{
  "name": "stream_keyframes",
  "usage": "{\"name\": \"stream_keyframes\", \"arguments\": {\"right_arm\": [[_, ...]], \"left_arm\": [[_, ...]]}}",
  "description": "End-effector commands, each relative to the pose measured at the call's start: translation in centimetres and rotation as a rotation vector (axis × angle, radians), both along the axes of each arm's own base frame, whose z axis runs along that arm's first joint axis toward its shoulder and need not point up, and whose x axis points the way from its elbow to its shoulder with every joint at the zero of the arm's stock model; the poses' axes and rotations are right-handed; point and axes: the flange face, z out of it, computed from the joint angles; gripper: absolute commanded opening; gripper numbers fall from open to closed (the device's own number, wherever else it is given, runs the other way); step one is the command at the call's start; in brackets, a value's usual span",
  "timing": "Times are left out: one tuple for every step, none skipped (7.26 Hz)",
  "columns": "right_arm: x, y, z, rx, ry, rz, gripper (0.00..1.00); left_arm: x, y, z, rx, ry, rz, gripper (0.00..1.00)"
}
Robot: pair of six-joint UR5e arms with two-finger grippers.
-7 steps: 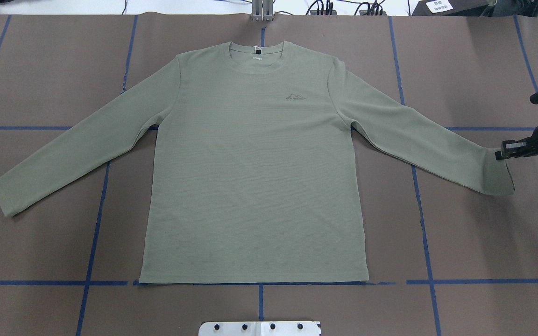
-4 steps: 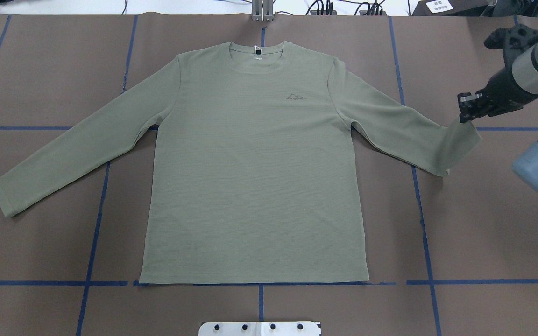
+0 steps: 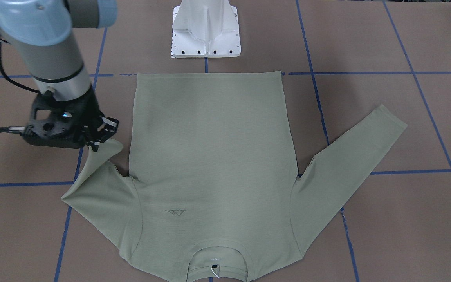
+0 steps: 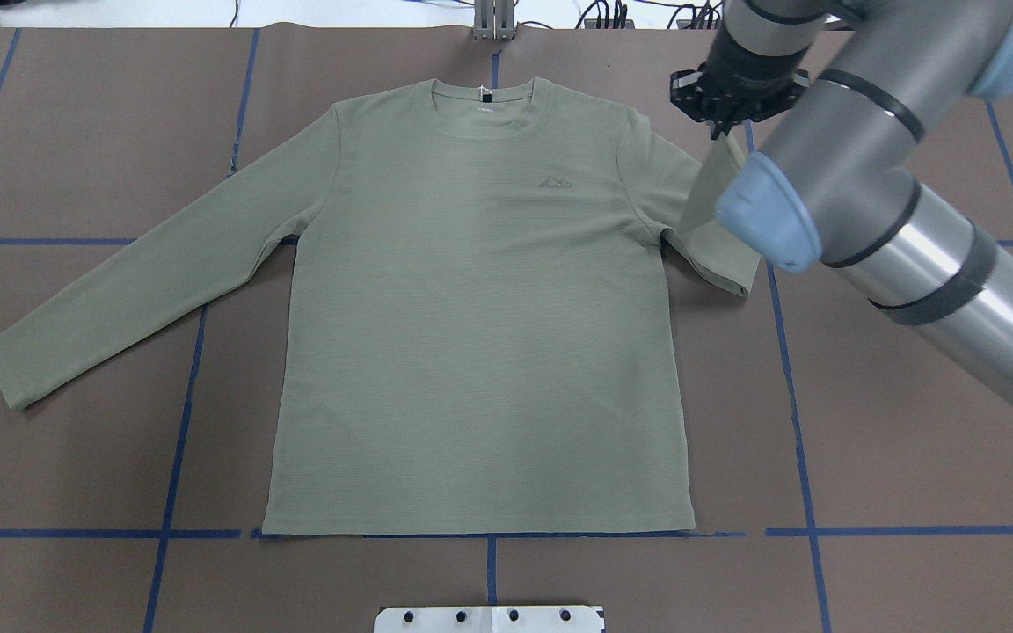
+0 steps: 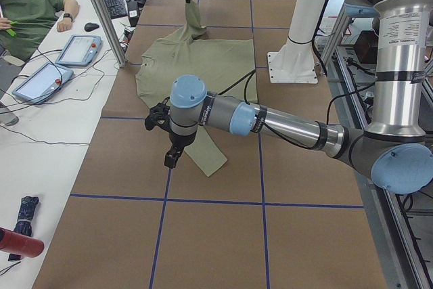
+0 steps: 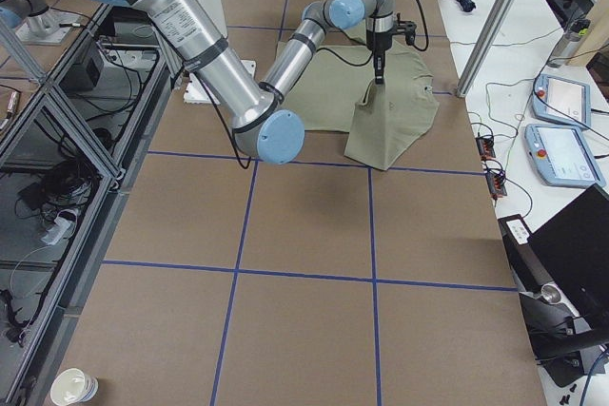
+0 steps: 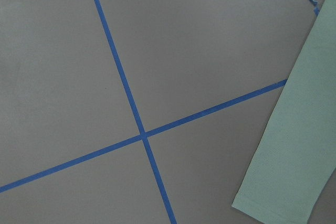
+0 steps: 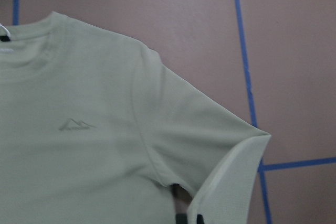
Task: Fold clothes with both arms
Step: 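Carry the sleeve with the right gripper across the shirt body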
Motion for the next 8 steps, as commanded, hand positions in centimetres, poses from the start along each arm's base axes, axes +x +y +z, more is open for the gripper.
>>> {"name": "stream_keyframes", "arguments": {"right_arm": [[-12.2,-4.2,-10.6,0.044,0.029,0.103,0.0],[-15.5,-5.0,-12.5,0.1,0.004,0.1,0.0],[-18.7,-4.3,-13.6,0.103,-0.004,0.103,0.0],[-23.0,-2.4,-14.3,0.126,0.014,0.123,0.0],[-26.6,-0.1,-13.9,0.159,0.004,0.094,0.0],[-29.0,1.7,-14.2,0.194,-0.013,0.08,0.0],[-30.9,2.9,-16.8,0.206,-0.03,0.135,0.0],[-31.3,2.9,-18.5,0.209,-0.056,0.148,0.0]], "left_arm": [[0.0,0.1,0.0,-0.001,0.005,0.001,1.0],[0.0,0.0,-0.1,-0.001,0.004,-0.001,1.0],[0.0,0.0,-0.1,-0.002,0.005,-0.001,1.0],[0.0,0.0,-0.2,-0.001,0.005,-0.001,1.0],[0.0,0.0,-0.1,-0.002,0.005,-0.001,1.0],[0.0,0.1,-0.3,0.0,0.006,-0.002,1.0],[0.0,0.2,-0.5,0.001,0.006,-0.002,1.0],[0.0,0.2,-0.6,0.001,0.007,-0.002,1.0]]}}
